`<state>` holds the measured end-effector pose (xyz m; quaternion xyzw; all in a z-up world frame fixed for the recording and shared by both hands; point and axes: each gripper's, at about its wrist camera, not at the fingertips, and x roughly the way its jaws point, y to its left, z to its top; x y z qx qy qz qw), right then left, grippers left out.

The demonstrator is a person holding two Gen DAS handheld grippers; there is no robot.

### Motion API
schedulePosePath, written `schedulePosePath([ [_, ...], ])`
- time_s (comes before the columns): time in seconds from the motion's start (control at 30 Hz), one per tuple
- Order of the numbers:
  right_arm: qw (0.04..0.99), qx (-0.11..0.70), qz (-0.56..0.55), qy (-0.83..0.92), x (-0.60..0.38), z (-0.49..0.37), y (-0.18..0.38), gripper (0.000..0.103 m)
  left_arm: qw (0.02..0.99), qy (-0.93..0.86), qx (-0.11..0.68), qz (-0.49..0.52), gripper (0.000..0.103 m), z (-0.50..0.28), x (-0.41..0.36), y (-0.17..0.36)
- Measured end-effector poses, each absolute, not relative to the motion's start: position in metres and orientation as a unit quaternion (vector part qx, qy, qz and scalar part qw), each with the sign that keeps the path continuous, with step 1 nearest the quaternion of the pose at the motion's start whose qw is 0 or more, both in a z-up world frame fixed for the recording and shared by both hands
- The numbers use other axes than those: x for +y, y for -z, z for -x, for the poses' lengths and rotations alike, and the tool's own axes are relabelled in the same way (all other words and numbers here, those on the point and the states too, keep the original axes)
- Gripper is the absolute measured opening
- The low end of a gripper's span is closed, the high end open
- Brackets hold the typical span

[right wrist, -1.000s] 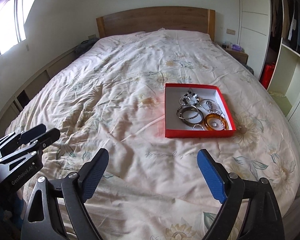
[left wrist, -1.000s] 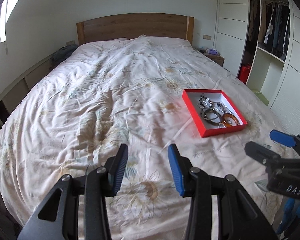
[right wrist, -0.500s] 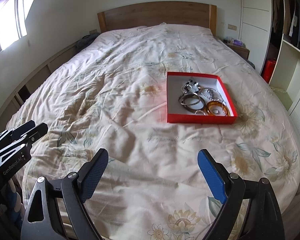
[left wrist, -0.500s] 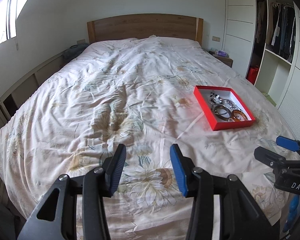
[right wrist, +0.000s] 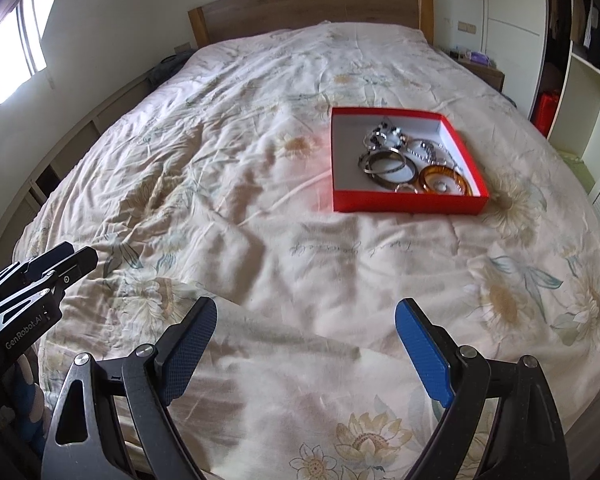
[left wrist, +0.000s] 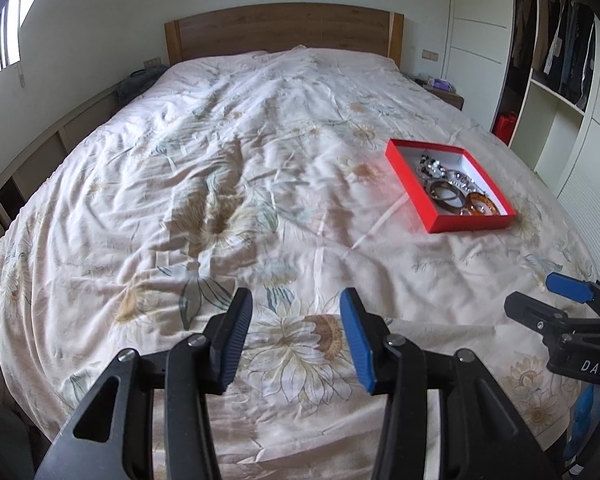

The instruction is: Organize jewelry

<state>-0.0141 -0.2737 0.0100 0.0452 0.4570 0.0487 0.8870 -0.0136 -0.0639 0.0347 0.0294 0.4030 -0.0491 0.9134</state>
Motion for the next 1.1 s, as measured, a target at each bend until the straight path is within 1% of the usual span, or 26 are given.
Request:
schedulePosePath([
  [0.57, 0.873, 0.483, -0.047, -0.049, -0.273, 0.002, 0.013, 0.090, 0.899, 0.057, 0.434, -0.027, 0.044, 0.001, -0.065, -0.009],
  [1.1, 0.872, 0.485, -0.045, -0.048, -0.274, 0.001, 0.015, 0.090, 0.899, 0.054, 0.433, -0.028, 0.044, -0.001, -0.064, -0.007],
])
